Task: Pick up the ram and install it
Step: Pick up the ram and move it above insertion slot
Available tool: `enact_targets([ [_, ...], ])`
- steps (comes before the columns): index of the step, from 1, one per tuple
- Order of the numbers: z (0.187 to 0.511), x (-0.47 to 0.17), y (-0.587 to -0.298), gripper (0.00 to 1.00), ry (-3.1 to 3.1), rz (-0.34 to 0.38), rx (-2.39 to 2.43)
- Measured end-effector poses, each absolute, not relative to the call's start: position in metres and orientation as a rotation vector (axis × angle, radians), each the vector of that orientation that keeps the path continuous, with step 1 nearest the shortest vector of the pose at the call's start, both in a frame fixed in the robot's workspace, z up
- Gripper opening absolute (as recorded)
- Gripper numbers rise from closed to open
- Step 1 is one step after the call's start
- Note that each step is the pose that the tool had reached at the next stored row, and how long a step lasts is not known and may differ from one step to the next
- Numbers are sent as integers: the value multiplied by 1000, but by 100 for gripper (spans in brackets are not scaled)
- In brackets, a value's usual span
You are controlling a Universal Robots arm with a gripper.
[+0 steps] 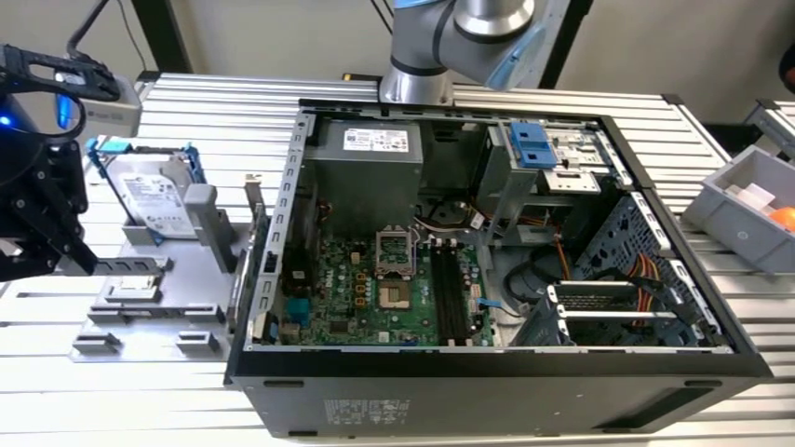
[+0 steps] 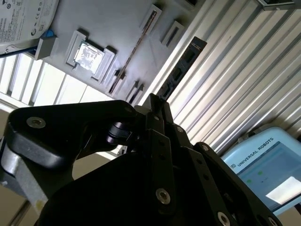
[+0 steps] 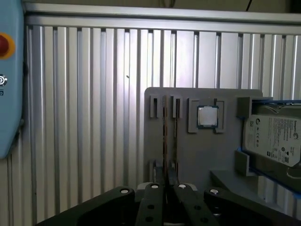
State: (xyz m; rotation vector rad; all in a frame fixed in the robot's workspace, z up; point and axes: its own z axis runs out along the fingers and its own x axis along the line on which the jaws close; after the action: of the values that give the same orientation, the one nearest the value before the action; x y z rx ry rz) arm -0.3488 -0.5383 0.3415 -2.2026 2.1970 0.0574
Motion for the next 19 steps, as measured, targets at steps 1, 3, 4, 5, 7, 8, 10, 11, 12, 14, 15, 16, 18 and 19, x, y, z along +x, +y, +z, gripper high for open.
enact_targets([
  [1,342,-349,-538,0,2197,57,-2203],
  [3,343,-349,-538,0,2197,57,-2203],
  [4,344,-349,-538,0,2197,57,-2203],
  [5,344,-349,-538,0,2197,57,-2202],
  [7,346,-349,-538,0,2197,57,-2203],
  [8,346,-349,-538,0,2197,57,-2203],
  [10,347,-349,-538,0,2197,57,-2203],
  [11,348,-349,-538,0,2197,57,-2203],
  [12,348,-349,-538,0,2197,57,-2203],
  [14,349,-349,-538,0,2197,57,-2203],
  [15,350,-349,-538,0,2197,57,-2203],
  [16,351,-349,-538,0,2197,57,-2203],
  [18,352,-349,-538,0,2197,57,-2203],
  [19,353,-349,-538,0,2197,57,-2203],
])
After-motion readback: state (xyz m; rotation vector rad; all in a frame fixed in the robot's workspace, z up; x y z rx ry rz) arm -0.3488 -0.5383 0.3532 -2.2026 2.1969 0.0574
